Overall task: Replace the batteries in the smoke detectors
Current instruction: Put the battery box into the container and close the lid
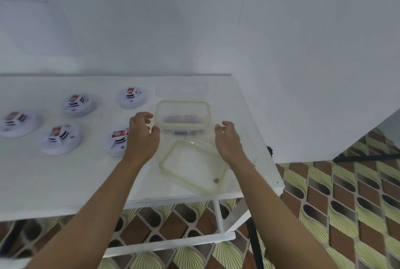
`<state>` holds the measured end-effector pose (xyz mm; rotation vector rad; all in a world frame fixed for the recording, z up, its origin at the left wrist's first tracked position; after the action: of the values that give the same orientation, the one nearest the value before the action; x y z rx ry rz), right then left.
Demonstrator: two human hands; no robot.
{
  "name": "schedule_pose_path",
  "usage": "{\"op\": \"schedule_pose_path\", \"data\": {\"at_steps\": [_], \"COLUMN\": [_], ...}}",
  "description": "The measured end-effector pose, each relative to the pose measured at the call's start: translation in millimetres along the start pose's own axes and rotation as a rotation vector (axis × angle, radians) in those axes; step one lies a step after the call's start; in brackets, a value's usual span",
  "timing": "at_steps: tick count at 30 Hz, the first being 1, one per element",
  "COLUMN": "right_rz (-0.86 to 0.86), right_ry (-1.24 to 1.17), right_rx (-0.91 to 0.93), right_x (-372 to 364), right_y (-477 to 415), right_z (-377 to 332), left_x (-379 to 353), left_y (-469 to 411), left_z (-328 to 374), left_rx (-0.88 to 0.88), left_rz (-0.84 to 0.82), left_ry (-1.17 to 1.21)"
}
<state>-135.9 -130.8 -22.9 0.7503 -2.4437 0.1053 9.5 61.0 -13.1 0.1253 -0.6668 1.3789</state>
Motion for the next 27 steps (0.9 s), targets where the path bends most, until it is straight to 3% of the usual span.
{"op": "schedule_pose_path", "data": {"at_steps": [8, 13, 19, 27], "right_rz": [-0.173, -0.129, -0.011, 0.325], "right_ry": [0.493, 0.442, 0.325, 0.107], "right_rx": [0.095, 0.151, 0.186, 0.399], "right_x": [22.0, 28.0, 44.2, 69.1], "right_y": [28.8, 36.3, 37.9, 39.6], "right_z": [33.5, 37.8, 32.7, -10.2], "left_x": [-11.3, -11.7, 3.0, 27.3], "left_y": [44.3, 44.1, 44.2, 28.3], "left_z": [-15.5, -14.2, 16.9, 72.7], "left_rx": [-0.029, 0.026, -0.011, -0.087], "left_rz": [-0.354, -0.39, -0.322, -0.098], "left_ry": [-0.305, -0.339, -0.322, -0.007]}}
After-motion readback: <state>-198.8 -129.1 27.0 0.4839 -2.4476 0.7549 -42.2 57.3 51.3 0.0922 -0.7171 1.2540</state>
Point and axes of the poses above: each hand's wrist, its own y-axis away from the middle knuckle, its own x-axis out of the back of the hand, z = x × y, the point moved 4 cm from there along -y, towards the middle knuckle, and after that the axes turned 9 degrees about z, right-handed, at the moved point
